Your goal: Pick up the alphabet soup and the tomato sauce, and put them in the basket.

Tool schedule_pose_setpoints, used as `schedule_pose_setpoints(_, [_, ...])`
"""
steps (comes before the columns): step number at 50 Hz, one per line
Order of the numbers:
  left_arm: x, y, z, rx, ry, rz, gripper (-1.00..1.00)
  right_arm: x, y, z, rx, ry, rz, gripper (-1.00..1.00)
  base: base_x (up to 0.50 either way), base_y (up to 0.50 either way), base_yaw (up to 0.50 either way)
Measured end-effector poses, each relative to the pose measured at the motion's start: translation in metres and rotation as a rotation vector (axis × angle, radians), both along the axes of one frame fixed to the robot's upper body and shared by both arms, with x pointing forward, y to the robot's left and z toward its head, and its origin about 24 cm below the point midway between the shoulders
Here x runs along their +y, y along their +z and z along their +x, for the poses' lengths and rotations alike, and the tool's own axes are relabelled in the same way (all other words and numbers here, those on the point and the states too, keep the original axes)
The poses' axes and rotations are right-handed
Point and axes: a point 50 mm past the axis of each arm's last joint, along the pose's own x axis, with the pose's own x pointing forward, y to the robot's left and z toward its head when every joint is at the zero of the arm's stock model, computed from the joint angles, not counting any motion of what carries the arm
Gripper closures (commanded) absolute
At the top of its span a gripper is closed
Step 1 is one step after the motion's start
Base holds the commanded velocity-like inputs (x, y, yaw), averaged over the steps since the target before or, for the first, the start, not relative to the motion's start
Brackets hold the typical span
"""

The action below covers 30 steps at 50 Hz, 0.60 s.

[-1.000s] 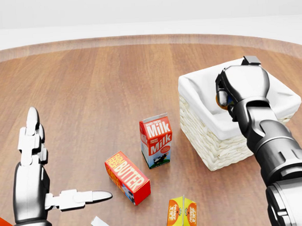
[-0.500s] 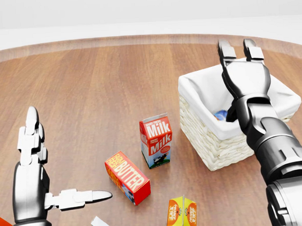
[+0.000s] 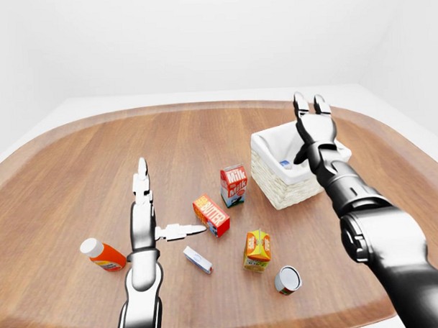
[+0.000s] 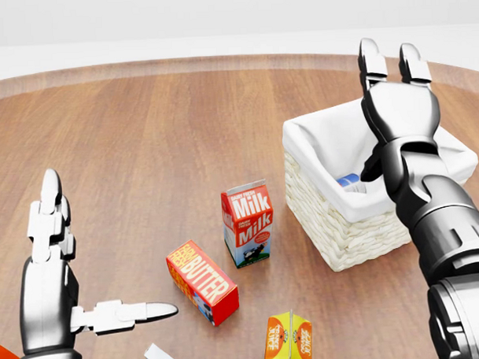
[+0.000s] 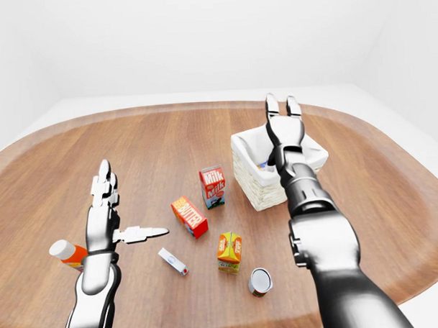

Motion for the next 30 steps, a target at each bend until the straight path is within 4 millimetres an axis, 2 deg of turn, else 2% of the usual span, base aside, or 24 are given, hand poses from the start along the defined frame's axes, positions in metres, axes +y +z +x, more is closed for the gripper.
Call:
schedule_pose_setpoints(16, [0.000,0.000,0.000,0.000,0.000,0.000,-1.00,-0.010,0.016,0.003,-0.064,-0.060,0.306,-1.00,0.00,0.00,0.00])
schedule_pose_setpoints(30, [0.000,0.000,0.000,0.000,0.000,0.000,-1.00,-0.020,0.018,0.001,-0.093,-0.097,0.513,-1.00,0.00,0.00,0.00])
